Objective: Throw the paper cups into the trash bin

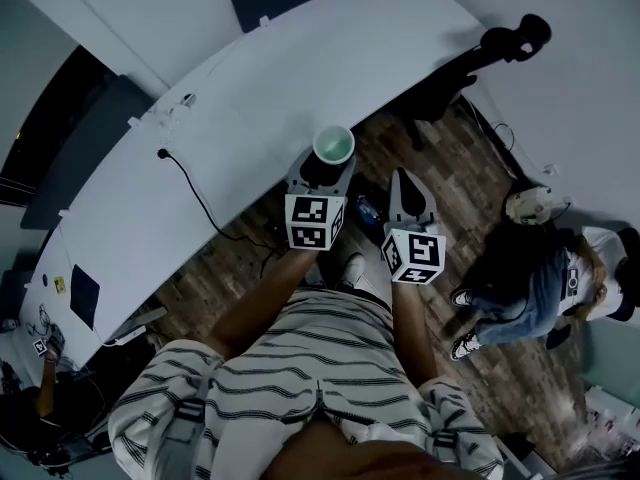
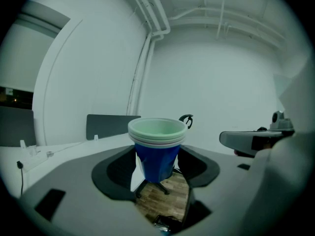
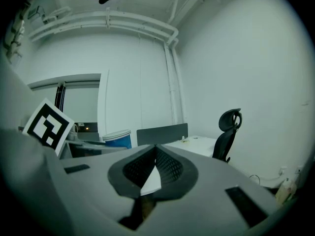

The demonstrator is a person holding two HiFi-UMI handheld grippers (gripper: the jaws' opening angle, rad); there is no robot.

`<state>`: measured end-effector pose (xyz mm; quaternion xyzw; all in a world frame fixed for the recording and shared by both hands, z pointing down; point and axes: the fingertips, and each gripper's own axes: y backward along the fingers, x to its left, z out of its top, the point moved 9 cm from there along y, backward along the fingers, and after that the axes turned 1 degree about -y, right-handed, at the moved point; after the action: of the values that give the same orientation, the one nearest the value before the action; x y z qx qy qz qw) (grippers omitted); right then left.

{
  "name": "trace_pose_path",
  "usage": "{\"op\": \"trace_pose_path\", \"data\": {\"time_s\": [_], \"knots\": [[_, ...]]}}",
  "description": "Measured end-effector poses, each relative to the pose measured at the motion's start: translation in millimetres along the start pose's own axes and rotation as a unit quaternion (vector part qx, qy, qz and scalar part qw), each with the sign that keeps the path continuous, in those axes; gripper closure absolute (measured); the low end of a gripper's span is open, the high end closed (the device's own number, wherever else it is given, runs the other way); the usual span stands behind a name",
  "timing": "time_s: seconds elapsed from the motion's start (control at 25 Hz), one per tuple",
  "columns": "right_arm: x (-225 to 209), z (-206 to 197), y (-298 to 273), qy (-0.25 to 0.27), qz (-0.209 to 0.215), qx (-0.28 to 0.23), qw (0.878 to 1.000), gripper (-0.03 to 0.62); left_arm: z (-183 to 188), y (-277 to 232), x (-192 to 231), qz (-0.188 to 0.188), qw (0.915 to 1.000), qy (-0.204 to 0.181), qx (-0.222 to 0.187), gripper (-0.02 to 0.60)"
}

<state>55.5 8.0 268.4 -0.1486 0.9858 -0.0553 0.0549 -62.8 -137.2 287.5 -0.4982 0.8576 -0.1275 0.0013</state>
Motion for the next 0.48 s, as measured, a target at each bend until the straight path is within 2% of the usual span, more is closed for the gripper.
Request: {"op": "trace_pose_path", "data": {"time_s": [0.2,0.48], "knots": [[-1,1,11,-0.003,-0.025,-0.006,1.000,0.583,-1,3,-13,-0.030,0.9994,-0.016,0.005,0.296],[-16,2,30,-0.006,-0.070,-0.011,0.997,0.583,-7,-11,-43,-0.091,0.9949,-0.040,0.018,0.296]]}}
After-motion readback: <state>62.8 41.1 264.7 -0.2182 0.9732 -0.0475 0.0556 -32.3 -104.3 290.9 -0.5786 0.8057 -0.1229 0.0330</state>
